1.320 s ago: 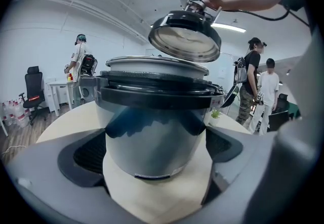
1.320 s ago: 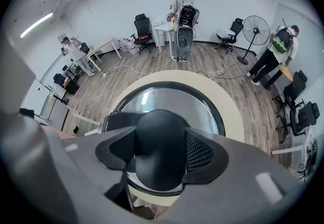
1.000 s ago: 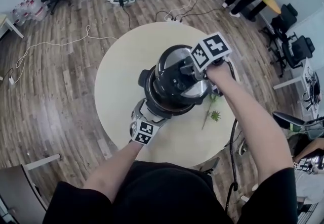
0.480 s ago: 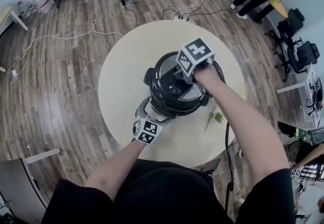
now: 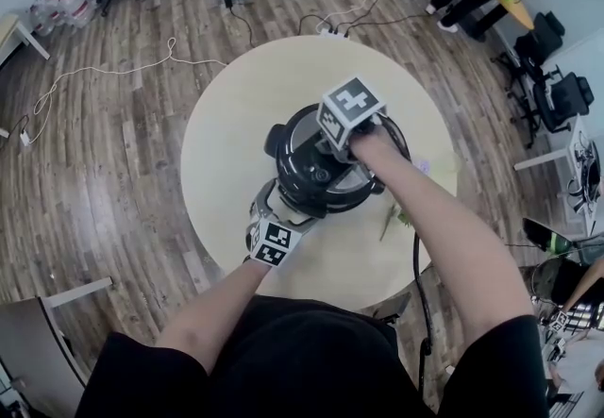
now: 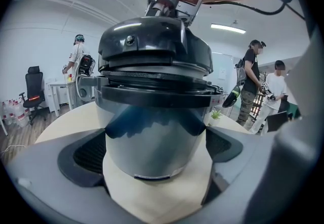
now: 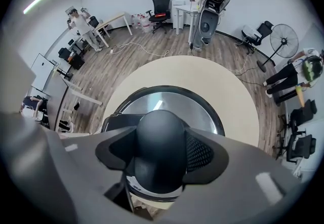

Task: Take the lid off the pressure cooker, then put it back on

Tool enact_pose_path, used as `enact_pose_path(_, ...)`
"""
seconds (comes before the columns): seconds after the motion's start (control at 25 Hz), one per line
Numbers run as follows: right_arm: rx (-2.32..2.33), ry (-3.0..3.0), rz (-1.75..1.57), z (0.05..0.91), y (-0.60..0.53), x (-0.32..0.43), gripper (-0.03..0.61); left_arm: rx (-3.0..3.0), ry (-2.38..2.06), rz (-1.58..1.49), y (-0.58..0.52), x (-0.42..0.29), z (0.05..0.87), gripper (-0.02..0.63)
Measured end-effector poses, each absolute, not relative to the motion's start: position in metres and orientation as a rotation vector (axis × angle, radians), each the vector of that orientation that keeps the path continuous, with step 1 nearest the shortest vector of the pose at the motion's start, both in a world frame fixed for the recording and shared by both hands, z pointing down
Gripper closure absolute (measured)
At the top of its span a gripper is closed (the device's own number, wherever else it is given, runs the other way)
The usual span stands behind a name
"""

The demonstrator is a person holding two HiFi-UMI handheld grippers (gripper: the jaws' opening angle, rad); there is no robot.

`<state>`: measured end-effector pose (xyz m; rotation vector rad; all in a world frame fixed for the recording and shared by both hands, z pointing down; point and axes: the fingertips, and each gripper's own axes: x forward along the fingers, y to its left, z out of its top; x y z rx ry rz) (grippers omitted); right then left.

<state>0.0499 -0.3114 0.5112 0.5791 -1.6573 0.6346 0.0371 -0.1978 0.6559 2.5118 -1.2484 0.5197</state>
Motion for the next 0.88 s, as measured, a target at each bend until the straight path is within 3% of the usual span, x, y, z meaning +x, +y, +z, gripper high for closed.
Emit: enact_pose_path(0.88,0.546,-1.702,0.527,0.523,-0.301,0.052,0.290,2.509,-1.242,0.523,-0.199,0.036,0.654,0.023)
